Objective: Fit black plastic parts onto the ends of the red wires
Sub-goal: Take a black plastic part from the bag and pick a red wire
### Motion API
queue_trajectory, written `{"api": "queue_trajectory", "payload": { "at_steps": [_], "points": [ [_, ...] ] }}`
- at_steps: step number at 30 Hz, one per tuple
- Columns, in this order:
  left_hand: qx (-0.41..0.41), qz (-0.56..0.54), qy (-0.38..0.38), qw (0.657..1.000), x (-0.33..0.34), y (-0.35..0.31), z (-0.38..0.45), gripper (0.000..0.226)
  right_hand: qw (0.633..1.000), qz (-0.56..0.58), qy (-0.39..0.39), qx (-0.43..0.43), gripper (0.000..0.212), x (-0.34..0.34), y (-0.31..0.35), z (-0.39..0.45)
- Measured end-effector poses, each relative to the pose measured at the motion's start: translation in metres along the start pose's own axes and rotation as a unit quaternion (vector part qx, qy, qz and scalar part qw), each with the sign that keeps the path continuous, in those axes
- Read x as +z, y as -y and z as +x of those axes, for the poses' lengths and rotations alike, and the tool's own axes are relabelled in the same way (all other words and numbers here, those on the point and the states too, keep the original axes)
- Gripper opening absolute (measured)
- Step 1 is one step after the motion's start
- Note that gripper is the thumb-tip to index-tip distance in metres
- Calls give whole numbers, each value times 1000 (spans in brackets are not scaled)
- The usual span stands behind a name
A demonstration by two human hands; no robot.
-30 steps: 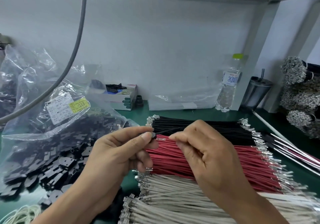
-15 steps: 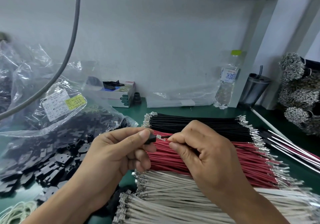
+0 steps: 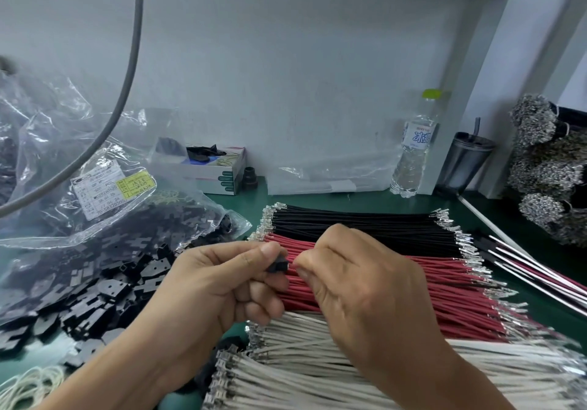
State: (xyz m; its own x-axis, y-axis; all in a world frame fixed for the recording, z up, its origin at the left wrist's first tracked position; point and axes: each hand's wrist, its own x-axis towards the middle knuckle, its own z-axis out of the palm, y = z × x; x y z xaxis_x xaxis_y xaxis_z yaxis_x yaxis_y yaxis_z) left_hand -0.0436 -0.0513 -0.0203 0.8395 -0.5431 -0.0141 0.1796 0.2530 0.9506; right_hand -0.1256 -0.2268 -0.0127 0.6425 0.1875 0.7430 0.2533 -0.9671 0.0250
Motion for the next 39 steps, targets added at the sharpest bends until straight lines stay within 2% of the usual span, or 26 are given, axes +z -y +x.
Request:
{"api": "queue_trajectory", "payload": {
  "at_steps": [2,4,8,12,18,24,26,28,29,30,32,34,39],
  "points": [
    [57,61,-11,996,2,0,-1,39,1000,15,-1,23,15,0,-1,1],
    [144,153,-25,977,2,0,-3,41,999,35,-5,34,16,-1,-5,1],
    [237,269,-43,933,0,0,-3,22,995,84,-10,57,14,-7,-11,-1],
    [213,252,-38,943,-1,1,-3,19,991,107,-6,75,16,-6,-8,1],
    [187,246,16,951,-5,-1,-4,11,989,134,11,70,19,-3,-2,1],
    [206,263,-4,942,-2,0,0,5,999,7,2,45,13,-23,-4,9],
    [200,248,-20,948,-5,-1,0,8,998,24,44,37,13,-28,5,8],
    [194,244,-31,950,-9,-1,2,9,973,93,198,79,30,-29,17,7],
    [190,247,-32,950,-10,-1,3,9,942,138,282,116,33,-29,23,6],
    [188,249,-30,950,-11,-1,3,9,916,181,328,142,31,-27,26,2],
    [185,248,-23,951,-11,0,3,9,889,232,351,181,20,-25,28,0],
    [184,247,-27,951,-13,1,4,12,877,246,362,201,12,-24,28,4],
    [169,221,-30,960,-16,1,8,16,839,338,342,254,15,-31,17,16]
  ]
}}
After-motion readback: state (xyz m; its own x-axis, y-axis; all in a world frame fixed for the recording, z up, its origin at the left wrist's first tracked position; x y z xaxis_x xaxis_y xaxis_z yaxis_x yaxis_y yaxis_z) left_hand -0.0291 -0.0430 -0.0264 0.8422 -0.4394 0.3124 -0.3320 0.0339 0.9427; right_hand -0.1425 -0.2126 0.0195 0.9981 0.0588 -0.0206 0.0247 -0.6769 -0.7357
